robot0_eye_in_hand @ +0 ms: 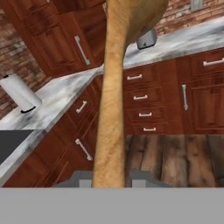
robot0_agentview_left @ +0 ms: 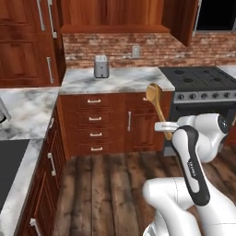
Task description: Organize the utensils by type. Pick up the wooden spoons from the counter and place them in the open cabinet. Then pick up the metallic utensils from the counter and place them in the open drawer.
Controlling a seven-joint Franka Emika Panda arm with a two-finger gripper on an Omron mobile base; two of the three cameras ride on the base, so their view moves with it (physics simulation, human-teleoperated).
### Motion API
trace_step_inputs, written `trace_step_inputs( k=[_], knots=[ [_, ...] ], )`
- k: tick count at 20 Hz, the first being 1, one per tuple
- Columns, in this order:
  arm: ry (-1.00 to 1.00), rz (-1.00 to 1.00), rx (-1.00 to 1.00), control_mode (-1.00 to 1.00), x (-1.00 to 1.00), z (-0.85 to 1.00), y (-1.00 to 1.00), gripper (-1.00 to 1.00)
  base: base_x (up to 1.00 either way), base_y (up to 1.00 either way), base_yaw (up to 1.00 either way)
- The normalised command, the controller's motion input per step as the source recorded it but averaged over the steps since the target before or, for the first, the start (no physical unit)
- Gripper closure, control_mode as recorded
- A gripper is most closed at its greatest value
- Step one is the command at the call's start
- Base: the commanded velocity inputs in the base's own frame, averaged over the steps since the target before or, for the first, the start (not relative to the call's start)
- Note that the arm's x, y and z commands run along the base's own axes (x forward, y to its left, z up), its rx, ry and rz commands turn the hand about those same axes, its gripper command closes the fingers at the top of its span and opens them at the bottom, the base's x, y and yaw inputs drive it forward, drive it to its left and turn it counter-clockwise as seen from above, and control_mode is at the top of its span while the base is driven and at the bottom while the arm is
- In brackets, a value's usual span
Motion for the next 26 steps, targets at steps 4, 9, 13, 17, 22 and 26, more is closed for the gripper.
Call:
trace_step_inputs(
  k=[4,9,13,17,22,26],
  knots=[
    [0.00,0.00,0.00,1.00,0.00,0.00,0.00,1.00,0.71,0.10,-0.14],
    [0.00,0.00,0.00,1.00,0.00,0.00,0.00,1.00,0.76,0.16,-0.09],
    [0.00,0.00,0.00,1.00,0.00,0.00,0.00,1.00,0.73,0.37,-0.02],
    [0.00,0.00,0.00,1.00,0.00,0.00,0.00,1.00,0.69,0.42,0.00],
    [0.00,0.00,0.00,1.00,0.00,0.00,0.00,1.00,0.65,0.27,-0.01],
    [0.00,0.00,0.00,1.00,0.00,0.00,0.00,1.00,0.63,0.12,-0.05]
  ],
)
